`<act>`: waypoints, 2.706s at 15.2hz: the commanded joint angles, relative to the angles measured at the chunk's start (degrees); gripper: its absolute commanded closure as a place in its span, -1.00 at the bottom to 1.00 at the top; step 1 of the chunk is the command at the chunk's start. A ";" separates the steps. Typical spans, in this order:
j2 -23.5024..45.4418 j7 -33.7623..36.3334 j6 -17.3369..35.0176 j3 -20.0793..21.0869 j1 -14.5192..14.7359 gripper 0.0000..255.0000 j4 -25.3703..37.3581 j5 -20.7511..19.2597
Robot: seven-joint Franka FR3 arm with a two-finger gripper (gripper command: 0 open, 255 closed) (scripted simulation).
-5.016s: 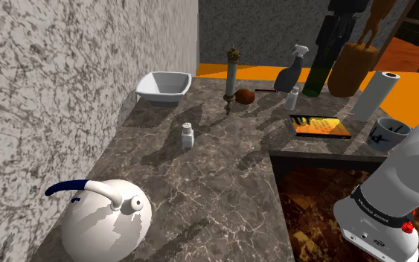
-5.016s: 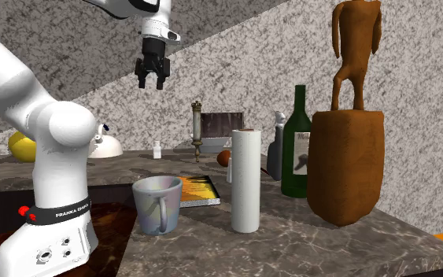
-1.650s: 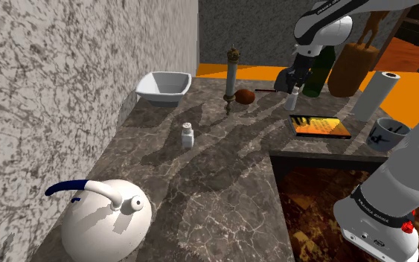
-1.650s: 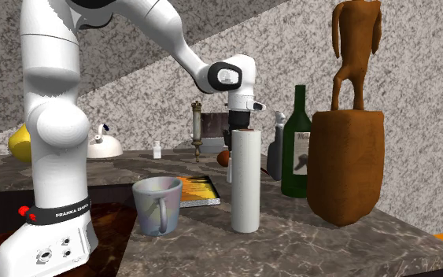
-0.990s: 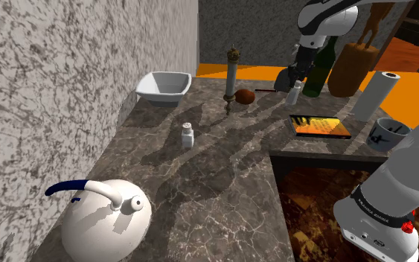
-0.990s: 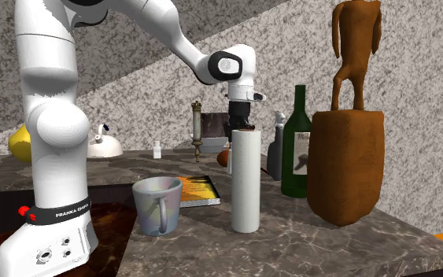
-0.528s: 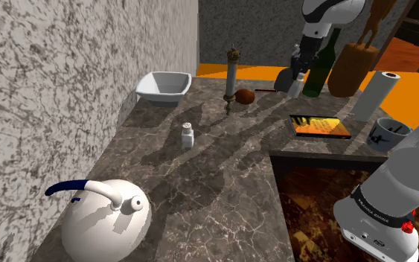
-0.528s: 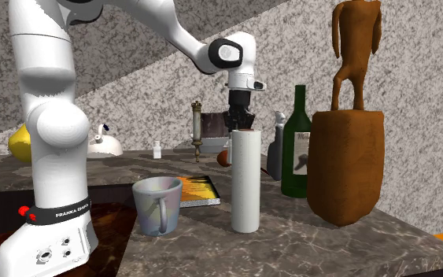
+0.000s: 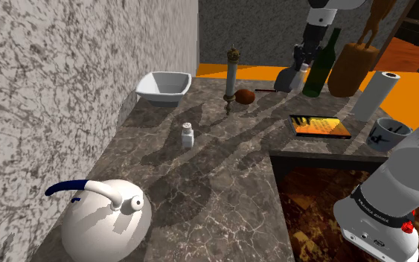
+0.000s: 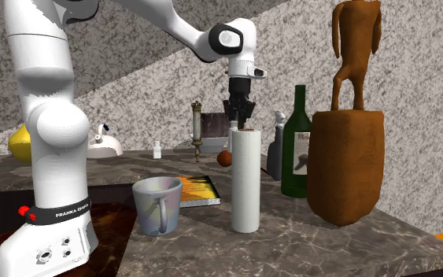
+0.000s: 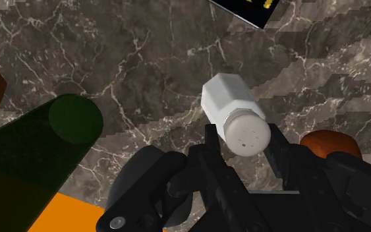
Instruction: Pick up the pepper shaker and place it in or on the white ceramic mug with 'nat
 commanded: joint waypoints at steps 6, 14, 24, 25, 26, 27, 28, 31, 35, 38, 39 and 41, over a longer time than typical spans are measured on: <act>-0.95 0.64 -5.49 0.20 0.11 1.00 4.60 -0.34; -6.95 -0.22 -9.26 -0.48 -0.97 1.00 2.62 -2.46; -24.65 -5.22 -13.60 -3.41 -6.44 1.00 -10.02 -9.55; -26.28 -5.87 -14.27 -3.78 -7.10 1.00 -10.89 -10.29; -27.87 -6.56 -14.98 -4.16 -7.78 1.00 -11.70 -11.04; -29.43 -7.28 -15.72 -4.56 -8.47 1.00 -12.44 -11.79; -30.95 -8.04 -16.49 -4.98 -9.17 1.00 -13.11 -12.55; -35.25 -10.53 -18.92 -6.33 -11.35 1.00 -14.71 -14.86; -40.35 -14.32 -22.38 -8.43 -14.26 1.00 -15.87 -18.09; -43.60 -17.53 -24.99 -10.21 -16.42 1.00 -16.04 -20.60; -44.58 -18.65 -25.86 -10.85 -17.11 1.00 -15.97 -21.47; -45.97 -20.12 -26.31 -11.92 -18.11 1.00 -16.63 -22.81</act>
